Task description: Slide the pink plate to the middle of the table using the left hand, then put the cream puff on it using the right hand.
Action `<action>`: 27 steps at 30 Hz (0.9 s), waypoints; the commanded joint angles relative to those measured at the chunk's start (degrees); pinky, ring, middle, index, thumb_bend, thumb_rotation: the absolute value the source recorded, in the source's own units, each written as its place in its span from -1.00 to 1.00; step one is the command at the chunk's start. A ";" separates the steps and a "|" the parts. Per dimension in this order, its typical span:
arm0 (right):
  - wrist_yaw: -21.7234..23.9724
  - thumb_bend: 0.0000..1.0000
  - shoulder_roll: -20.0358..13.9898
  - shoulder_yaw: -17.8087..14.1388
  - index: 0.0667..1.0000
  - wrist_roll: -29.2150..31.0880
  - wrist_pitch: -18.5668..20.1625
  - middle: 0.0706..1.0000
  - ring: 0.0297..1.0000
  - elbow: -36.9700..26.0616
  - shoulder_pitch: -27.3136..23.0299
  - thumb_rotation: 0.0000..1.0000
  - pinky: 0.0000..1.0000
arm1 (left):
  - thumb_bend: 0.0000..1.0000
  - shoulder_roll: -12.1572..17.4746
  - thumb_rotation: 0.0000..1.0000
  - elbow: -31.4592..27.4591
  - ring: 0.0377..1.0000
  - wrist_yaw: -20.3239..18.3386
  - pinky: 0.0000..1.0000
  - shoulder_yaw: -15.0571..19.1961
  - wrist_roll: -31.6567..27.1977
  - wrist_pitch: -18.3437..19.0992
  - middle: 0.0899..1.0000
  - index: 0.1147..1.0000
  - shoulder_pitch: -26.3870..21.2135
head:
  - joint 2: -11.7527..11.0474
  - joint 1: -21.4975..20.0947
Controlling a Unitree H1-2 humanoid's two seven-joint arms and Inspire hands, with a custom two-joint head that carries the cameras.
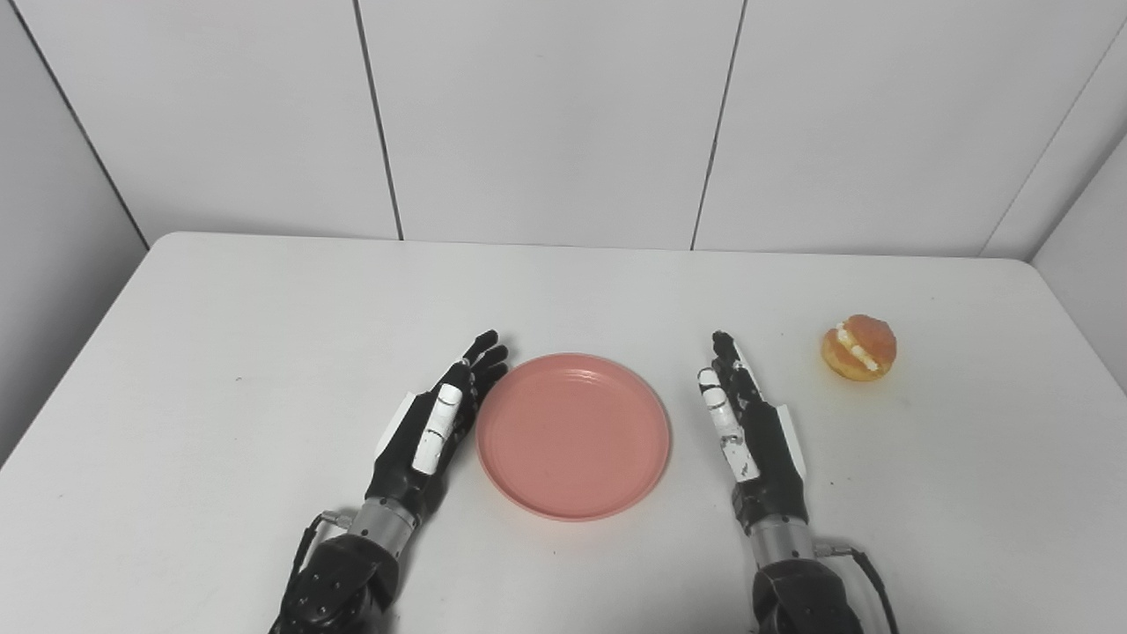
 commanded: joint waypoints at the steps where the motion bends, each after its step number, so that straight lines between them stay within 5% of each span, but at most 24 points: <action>1: 0.92 0.30 -0.87 -0.26 0.92 0.70 -3.46 0.94 0.95 0.94 -1.93 0.61 0.97 | 0.38 -1.07 1.00 2.27 0.88 -1.48 0.93 -0.50 -0.33 1.90 0.87 0.84 0.65 | -0.04 0.14; 8: -0.07 0.19 -2.15 -1.50 0.92 0.68 -6.14 0.94 0.96 3.42 -3.81 0.54 1.00 | 0.36 -2.33 1.00 5.00 0.90 -0.27 0.95 1.47 -0.05 0.45 0.88 0.84 -0.14 | -0.12 0.13; 22: -7.58 0.09 -8.18 0.40 0.92 -15.66 -10.03 0.93 0.92 5.71 -6.89 0.68 0.86 | 0.36 -4.65 1.00 8.74 0.92 0.36 0.98 4.76 -0.32 -0.50 0.89 0.84 -1.50 | -0.52 -0.65; 27: -9.02 0.11 -10.43 1.04 0.91 -19.68 -9.82 0.93 0.93 4.73 -8.06 0.55 0.88 | 0.36 -5.29 1.00 8.61 0.92 0.96 0.97 5.20 0.26 -0.51 0.89 0.84 -1.40 | -0.58 -0.95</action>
